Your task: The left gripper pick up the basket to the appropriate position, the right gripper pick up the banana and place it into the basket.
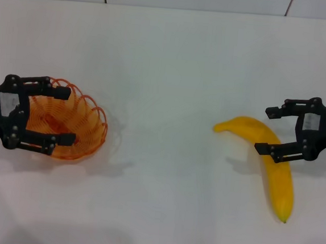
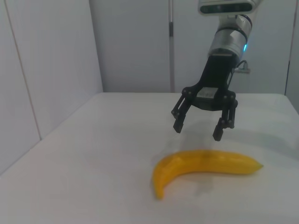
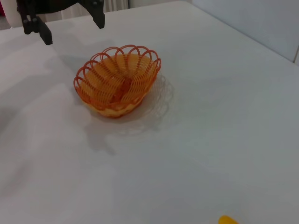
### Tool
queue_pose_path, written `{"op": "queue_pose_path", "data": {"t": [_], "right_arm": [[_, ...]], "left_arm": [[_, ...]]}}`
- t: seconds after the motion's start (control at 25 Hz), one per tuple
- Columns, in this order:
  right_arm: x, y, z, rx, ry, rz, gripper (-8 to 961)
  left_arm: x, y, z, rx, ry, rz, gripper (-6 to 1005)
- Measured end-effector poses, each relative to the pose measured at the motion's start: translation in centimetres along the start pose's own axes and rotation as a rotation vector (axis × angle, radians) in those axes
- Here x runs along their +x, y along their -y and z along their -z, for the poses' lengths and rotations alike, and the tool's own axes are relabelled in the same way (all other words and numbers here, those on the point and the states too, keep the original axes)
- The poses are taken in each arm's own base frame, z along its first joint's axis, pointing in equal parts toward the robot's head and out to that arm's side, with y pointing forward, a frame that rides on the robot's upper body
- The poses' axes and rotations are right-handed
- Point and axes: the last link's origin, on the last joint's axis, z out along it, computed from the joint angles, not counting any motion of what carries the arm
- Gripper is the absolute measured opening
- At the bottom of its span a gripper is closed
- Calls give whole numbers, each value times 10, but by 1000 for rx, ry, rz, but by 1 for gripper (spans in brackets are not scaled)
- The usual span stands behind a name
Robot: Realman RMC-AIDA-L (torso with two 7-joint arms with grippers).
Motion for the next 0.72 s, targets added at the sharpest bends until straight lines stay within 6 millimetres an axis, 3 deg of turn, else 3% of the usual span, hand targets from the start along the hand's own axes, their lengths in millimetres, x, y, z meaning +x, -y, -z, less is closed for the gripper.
{"op": "queue_pose_path", "data": {"t": [0.44, 0.72], "right_arm": [[-1, 1, 0, 3, 6, 1, 863], [-1, 1, 0, 3, 3, -4, 862]], "left_arm": [[0, 2, -4, 13, -2, 12, 896], [-2, 18, 10, 144, 14, 181, 889]]}}
